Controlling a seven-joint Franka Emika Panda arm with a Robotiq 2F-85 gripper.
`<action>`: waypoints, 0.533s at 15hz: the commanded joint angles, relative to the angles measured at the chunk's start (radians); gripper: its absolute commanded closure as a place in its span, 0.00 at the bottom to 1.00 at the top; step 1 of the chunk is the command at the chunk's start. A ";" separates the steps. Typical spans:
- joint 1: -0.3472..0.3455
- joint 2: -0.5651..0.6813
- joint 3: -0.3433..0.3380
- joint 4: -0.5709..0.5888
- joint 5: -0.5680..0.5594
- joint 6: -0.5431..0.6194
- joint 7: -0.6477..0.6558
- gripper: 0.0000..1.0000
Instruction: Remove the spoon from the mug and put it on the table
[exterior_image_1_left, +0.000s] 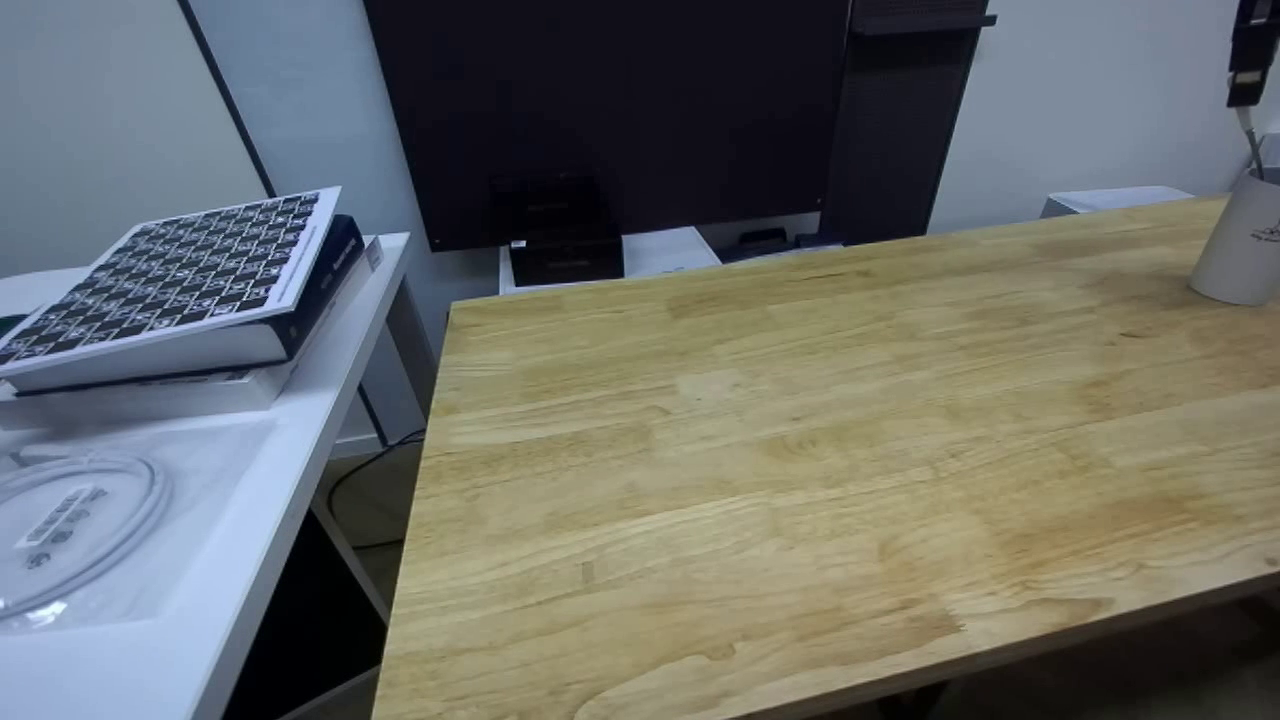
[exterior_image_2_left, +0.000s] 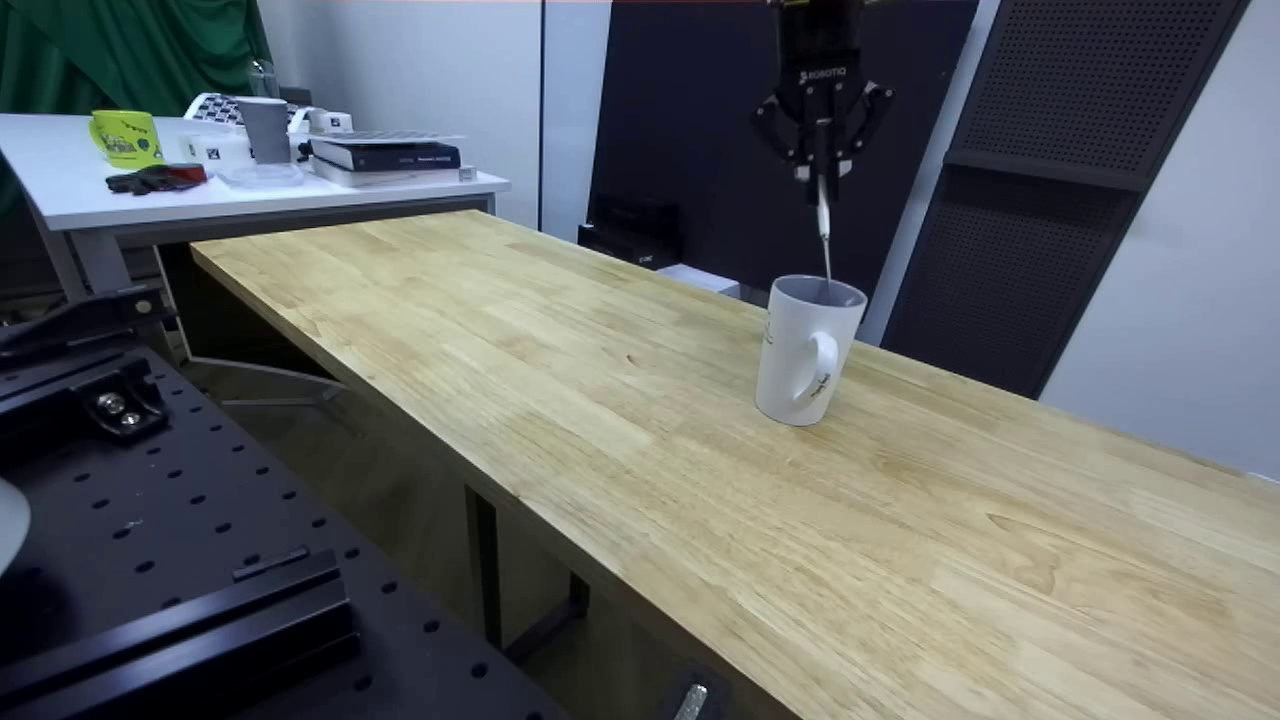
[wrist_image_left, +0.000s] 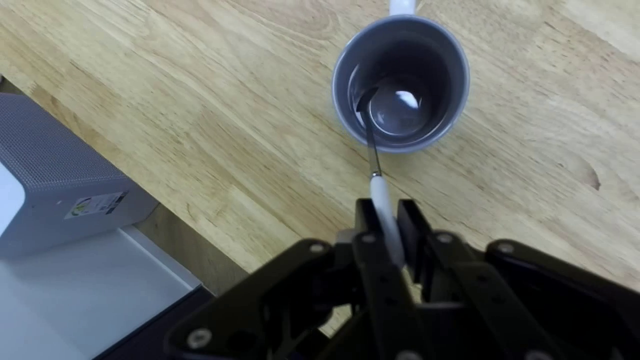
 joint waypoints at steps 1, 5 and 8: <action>-0.006 0.002 0.021 0.094 0.022 -0.112 0.002 0.96; -0.003 -0.018 0.035 0.173 0.036 -0.227 -0.005 0.96; -0.006 -0.028 0.049 0.236 0.058 -0.302 -0.018 0.96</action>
